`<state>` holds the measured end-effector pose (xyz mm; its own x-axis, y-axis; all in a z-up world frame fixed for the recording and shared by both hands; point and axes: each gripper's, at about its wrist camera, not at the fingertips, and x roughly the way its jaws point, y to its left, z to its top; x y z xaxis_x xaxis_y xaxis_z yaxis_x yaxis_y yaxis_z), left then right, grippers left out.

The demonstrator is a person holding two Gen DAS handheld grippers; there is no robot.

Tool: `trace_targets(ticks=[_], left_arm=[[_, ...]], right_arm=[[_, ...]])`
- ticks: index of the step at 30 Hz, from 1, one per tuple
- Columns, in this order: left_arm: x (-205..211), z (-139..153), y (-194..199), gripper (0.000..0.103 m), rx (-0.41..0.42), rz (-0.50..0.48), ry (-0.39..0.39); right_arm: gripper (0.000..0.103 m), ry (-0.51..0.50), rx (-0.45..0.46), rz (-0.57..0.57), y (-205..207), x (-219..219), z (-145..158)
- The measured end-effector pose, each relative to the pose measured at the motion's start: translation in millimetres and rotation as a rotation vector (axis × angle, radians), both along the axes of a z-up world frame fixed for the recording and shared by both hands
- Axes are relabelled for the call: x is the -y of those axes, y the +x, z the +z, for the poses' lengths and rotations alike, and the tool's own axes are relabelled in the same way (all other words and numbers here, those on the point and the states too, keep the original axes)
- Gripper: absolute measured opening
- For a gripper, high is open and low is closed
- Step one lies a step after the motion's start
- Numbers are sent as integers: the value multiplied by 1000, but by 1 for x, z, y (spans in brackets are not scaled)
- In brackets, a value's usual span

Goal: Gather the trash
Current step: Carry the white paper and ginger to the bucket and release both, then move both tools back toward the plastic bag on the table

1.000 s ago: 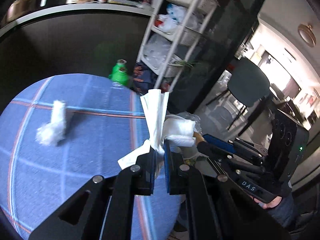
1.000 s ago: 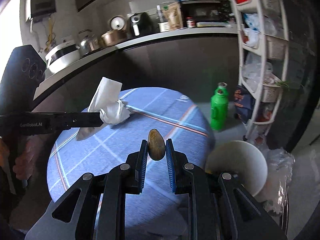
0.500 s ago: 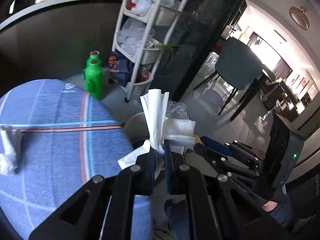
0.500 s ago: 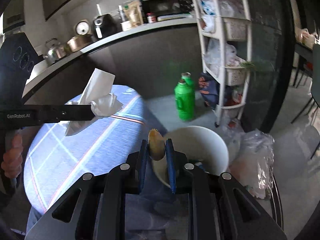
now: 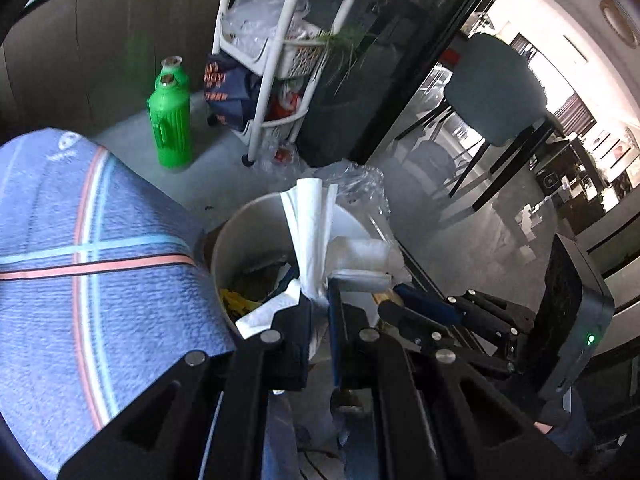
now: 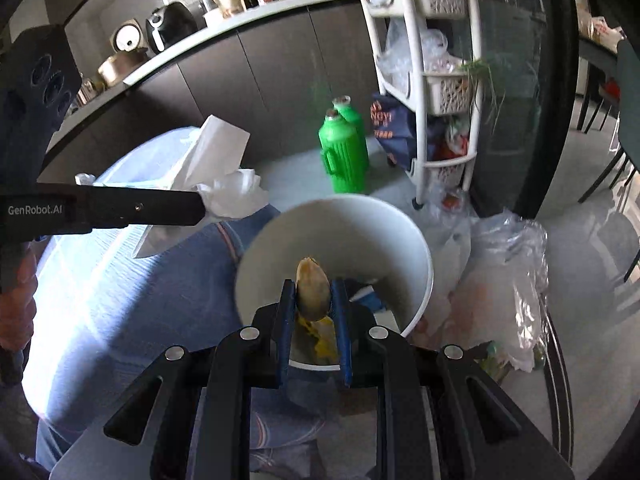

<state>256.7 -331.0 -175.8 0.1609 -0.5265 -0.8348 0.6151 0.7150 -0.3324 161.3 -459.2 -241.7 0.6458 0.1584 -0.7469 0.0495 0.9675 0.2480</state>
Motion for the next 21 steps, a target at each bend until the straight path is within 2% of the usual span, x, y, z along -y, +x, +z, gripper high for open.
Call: trace_targets(ticks=[4,5,6,7,8,9,10,12,16,21], left_arm=[[13,-19,8,12,-18,-2,27],[15,-20,8,17,-17,0,31],[17,-21,8,27,-6,7,37],[18,-21,8,35,5,12,35],[18,-21,8,51,14,16,28],[18,-17,8,63,34,30,18],[16,-14,8,66,48,39,10],[12,-7,9,81,77,56,0],[3,9,4,98,129,101,-35],[-11,27,-7,99,162,144,-38]], right_arm=[[18,1,-14,7,10,3,-19],[22,5,-10,10,11,3,-22],[42,11,-10,18,13,4,-27],[53,11,-9,24,12,4,-29],[68,11,-3,32,11,3,-31],[70,6,10,42,8,2,-31],[73,5,15,51,6,1,-30],[95,14,22,59,2,0,-29],[94,17,24,66,-2,-4,-23],[94,24,29,59,-5,-11,-14]])
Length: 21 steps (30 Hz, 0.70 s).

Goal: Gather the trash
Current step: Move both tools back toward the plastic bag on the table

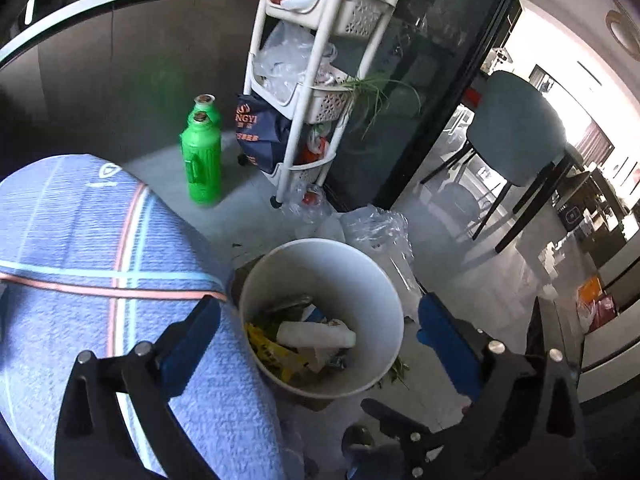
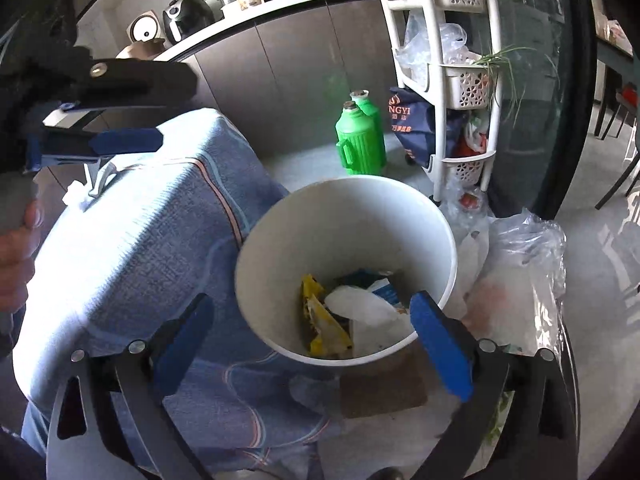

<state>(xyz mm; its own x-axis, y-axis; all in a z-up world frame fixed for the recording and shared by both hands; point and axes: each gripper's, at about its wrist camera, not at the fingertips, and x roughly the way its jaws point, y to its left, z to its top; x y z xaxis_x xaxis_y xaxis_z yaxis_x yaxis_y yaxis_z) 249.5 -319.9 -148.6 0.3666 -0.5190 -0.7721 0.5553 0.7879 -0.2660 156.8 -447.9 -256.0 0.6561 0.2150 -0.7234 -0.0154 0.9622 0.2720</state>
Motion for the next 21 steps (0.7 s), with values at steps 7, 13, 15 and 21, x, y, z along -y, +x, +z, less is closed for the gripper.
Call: trace_targets(ticks=[7,13,15,21], left_arm=[[-35,21,-18,99,15,61,-13],[-71,41,-38,99,37,142,-9],[-85,49,-47,99,57,174,2],[-122,74,-74,99,126,242,32]], right_arm=[[94,-1,2,4,-6,-15,18],[94,-11,22,52,-15,-37,40],[94,-17,39,68,-20,-45,49],[94,-38,69,112,-32,-70,74]])
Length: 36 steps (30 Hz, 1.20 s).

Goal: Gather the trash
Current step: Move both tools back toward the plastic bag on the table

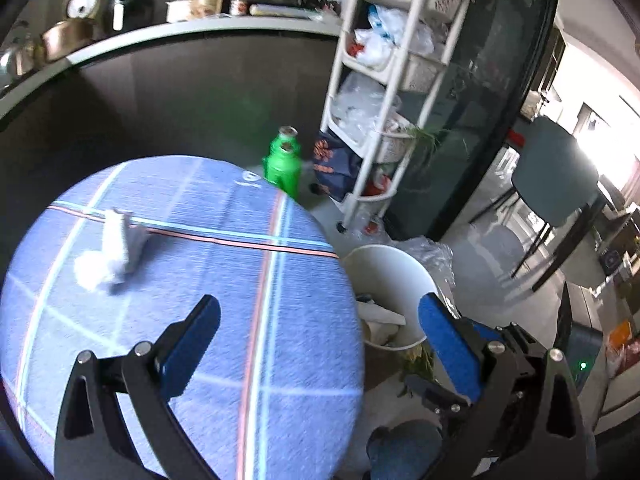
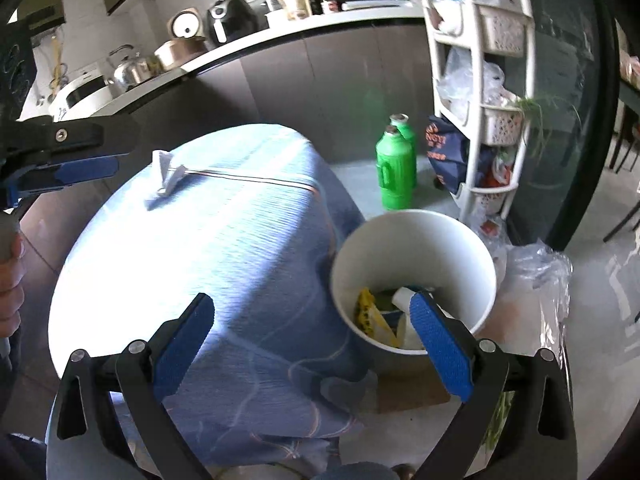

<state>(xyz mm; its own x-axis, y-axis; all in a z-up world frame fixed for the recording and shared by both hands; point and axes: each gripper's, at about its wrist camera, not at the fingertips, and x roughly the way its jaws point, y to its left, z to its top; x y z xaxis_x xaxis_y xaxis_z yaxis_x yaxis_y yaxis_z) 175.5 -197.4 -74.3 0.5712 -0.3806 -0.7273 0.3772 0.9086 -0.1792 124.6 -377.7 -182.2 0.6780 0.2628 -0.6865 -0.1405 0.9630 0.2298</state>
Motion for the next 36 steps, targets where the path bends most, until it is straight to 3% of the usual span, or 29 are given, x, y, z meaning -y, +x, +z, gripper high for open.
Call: trace_targets(ticks=[9,19,30,36], left_arm=[[-52,23,-32,99,52,87,19],[-112,24,-46,99,44,182,4],[-202,-9,-34,99,-57,357,-35],[-238,-27,-18,99,-85,384,-61]], right_arm=[[94,-33,46,77,-11,-42,31],[94,-72,53,196,-13,-93,45],[94,-111,73,293,19,-142,65],[93,-81,67,314,59,-172,68]])
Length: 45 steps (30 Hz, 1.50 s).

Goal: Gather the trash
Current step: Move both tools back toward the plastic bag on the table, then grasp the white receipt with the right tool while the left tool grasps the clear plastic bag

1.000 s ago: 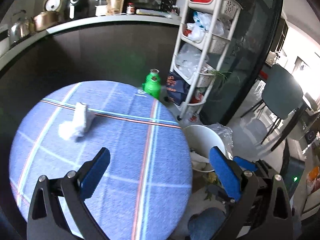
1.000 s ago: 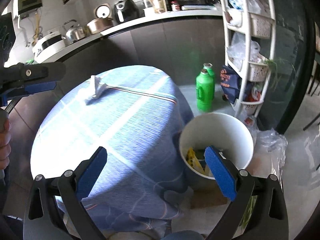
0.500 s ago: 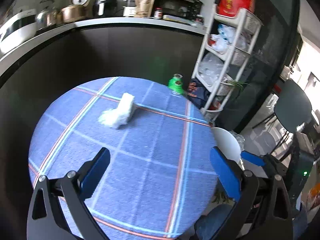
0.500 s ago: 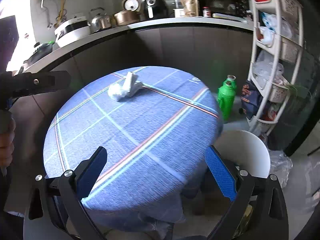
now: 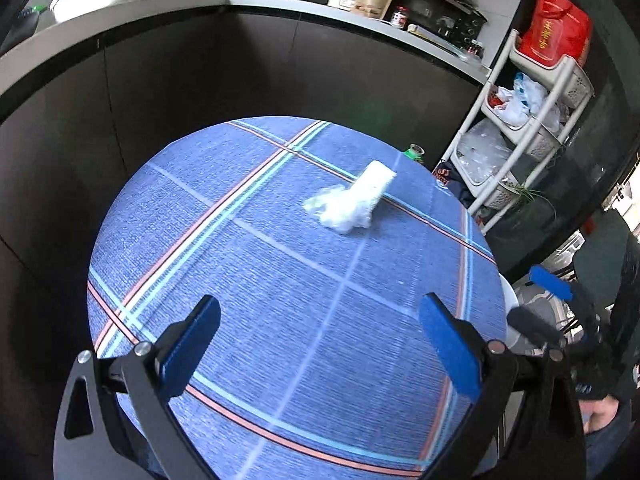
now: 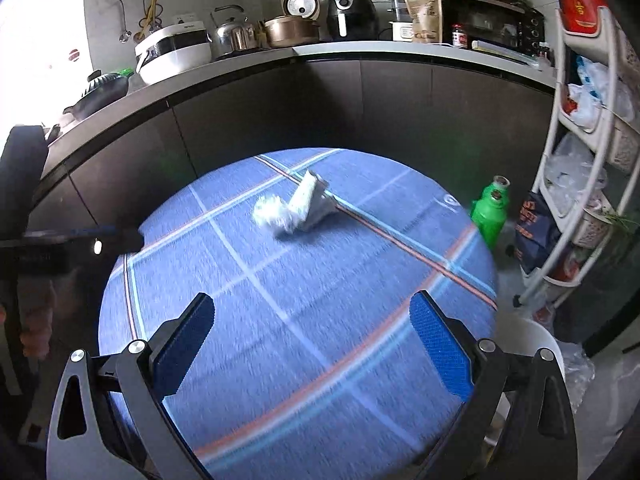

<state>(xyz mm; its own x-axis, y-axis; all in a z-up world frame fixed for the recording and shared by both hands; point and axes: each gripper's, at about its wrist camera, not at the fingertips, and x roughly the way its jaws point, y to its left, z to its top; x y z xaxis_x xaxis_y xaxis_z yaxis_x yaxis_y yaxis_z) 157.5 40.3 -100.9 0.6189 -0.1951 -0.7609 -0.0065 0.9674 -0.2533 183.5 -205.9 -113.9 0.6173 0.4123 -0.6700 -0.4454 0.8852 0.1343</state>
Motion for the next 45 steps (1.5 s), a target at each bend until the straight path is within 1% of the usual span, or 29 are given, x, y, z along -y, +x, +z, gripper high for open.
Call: trace_targets(ticks=[1,3,5,6,8,10,13,15,20,23,26,28,29,30,32,34,37,42,45], left_arm=[[-3,-2,4,99,-2,-1,-3],[-10,-7,15,98,-8,-10,-9],[-13,-12,23,98,-16,-19,-11],[-15,-14,27,98,-19,-22,-15],[-18,-19,35,97,-25,-28,-23],[-21,-24,44,97,-31,-30,-15],[-23,-30,56,97,-37,-30,8],[-24,-35,64,97,-44,-31,26],[-26,-43,79,97,-56,-39,61],[-27,-46,85,97,-60,-39,67],[-30,-50,91,97,-67,-37,69],[-31,-53,94,97,-69,-37,71],[-31,-54,96,97,-70,-39,73],[-32,-55,98,97,-70,-41,74],[-31,-55,101,97,-63,-46,77],[-28,-54,104,97,-56,-60,59],[-22,-53,111,97,-44,-73,31],[7,-51,129,97,-37,-136,-5],[28,-50,142,97,-30,-177,-2]], right_arm=[[93,4,-4,4,7,-5,-1],[88,7,-12,9,21,-15,-3],[86,2,-21,11,36,-25,-7],[79,-3,-26,10,45,-30,-9],[72,-10,-35,6,59,-38,-14],[69,-16,-45,-2,75,-46,-20],[68,-5,-53,-1,94,-55,-26],[61,-2,-57,0,107,-62,-30],[60,16,-80,-1,134,-76,-41],[58,19,-88,-7,147,-84,-48],[57,21,-95,0,156,-90,-55],[54,23,-103,-2,162,-91,-59],[46,26,-108,-6,163,-91,-60],[29,28,-116,-10,166,-92,-62],[4,42,-118,-13,166,-90,-63],[2,64,-101,-20,161,-83,-58],[1,35,-49,-53,148,-71,-50],[1,23,-50,-84,127,-45,-48],[1,27,-68,-102,113,-31,-51]])
